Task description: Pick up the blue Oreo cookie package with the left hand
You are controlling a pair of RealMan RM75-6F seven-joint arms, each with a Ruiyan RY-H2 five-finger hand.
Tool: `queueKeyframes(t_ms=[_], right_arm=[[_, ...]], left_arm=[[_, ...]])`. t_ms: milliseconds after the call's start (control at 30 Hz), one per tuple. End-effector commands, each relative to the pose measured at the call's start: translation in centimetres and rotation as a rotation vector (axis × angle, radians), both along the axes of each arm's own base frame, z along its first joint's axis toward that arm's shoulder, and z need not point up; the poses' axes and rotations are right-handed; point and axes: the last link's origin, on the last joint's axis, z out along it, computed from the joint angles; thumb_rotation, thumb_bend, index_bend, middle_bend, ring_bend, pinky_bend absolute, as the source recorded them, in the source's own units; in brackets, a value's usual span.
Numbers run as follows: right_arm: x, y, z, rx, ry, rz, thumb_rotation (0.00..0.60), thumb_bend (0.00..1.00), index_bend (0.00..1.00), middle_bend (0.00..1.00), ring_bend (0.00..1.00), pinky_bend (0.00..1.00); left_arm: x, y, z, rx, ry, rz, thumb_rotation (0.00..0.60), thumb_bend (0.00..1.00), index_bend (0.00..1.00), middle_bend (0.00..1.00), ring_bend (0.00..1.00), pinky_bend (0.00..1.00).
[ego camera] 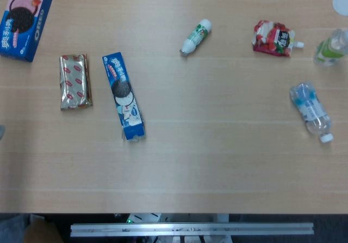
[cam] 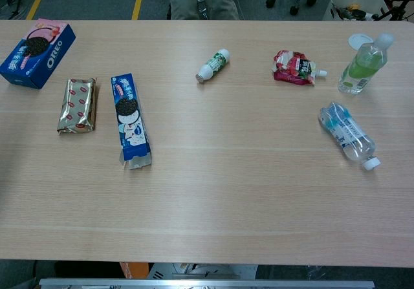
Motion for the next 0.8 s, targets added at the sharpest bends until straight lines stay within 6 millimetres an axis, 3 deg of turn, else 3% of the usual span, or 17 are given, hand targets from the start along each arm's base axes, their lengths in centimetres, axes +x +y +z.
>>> queueKeyframes(t_ms=[33,400,800], right_arm=[[0.0,0.0,0.0,0.001,0.0,-0.002,0.6,0.26,0.16,0.29,0.27,0.4],[0.1,-0.2,0.3,-0.007,-0.001,0.011,0.6,0.26,0.16,0.29,0.27,0.4],[2.0,-1.9,0.5,0.027,-0.079,0.066,0.6,0.26,0.16,0.29,0.27,0.4]], left_arm=[[-0.1,0.0,-0.1,-0.005,0.001,0.006,0.6,0.21,0.0,0.0,0.0,0.01],[0.2,0.3,0.1,-0.012,0.001,-0.017,0.6,0.21,0.0,0.0,0.0,0.01],[2.7,4.3,-1.8,-0.189,-0.034,-0.213,0.6,0.21,0.0,0.0,0.0,0.01]])
